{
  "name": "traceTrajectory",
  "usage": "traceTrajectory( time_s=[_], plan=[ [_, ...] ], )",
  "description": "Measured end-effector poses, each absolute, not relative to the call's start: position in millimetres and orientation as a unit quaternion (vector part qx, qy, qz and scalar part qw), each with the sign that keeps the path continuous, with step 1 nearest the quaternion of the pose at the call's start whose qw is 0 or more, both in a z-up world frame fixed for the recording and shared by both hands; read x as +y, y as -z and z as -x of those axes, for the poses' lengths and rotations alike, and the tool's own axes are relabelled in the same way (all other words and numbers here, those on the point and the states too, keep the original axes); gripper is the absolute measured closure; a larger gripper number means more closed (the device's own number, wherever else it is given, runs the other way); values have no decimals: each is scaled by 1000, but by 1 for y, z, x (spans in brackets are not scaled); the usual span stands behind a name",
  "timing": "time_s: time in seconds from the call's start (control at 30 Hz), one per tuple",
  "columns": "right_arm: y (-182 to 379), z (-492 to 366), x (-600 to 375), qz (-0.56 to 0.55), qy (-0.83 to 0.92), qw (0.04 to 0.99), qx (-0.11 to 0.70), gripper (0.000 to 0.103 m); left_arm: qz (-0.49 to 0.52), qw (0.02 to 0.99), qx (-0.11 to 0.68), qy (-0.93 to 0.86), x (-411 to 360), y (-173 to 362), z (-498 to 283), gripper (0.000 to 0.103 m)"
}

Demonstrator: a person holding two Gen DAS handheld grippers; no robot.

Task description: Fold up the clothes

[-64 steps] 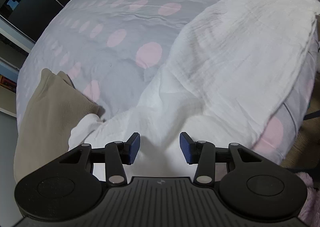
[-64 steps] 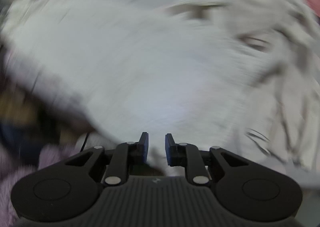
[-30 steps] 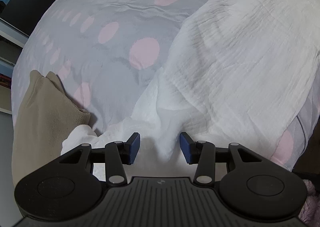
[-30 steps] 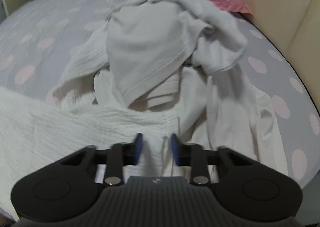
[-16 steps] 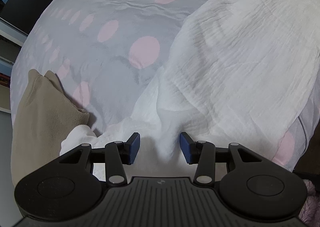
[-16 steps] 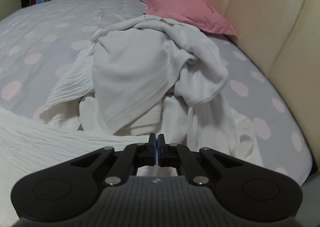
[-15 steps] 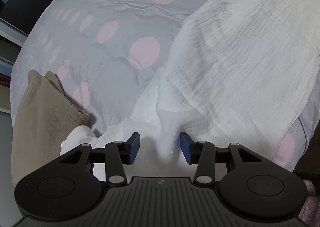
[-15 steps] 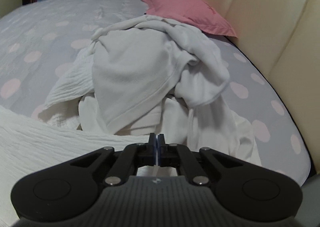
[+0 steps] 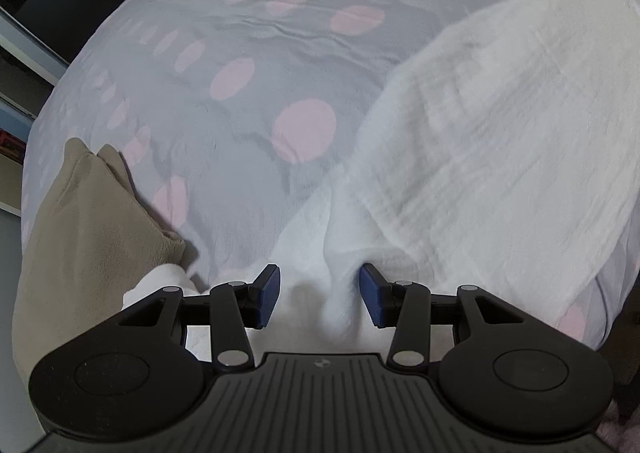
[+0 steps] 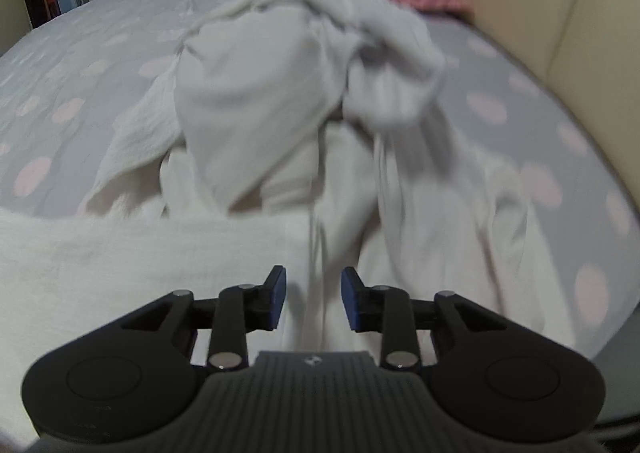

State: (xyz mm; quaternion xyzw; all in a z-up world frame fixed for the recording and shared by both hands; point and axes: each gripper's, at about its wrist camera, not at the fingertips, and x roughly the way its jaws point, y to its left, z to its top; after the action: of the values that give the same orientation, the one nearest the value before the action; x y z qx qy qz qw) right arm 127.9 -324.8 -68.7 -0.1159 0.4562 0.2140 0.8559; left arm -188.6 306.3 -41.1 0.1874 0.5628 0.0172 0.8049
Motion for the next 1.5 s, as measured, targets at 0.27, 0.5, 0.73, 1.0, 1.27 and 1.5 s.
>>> traceTrajectory(
  time_s=[0.27,0.5,0.73,1.0,1.27,1.5],
  plan=[
    [97,-114,-350,82,-217,807,542,60,-195,807,557,-8,298,41,179,61],
    [112,-115,-345,79,-218,786,573,62,-193,808,556,-13,296,42,177,61],
    [102,-102,-336,74,-264,771,575,96,-191,813,551,-11,295,40,174,61],
    [50,-83,-317,87,-291,791,531,96,-180,829,530,-2,288,28,170,61],
    [1,-65,-247,95,-334,782,518,96,-111,863,493,-10,286,-5,174,61],
    [-41,-32,-164,82,-409,766,489,96,-41,889,456,-22,269,-29,184,61]
  ],
)
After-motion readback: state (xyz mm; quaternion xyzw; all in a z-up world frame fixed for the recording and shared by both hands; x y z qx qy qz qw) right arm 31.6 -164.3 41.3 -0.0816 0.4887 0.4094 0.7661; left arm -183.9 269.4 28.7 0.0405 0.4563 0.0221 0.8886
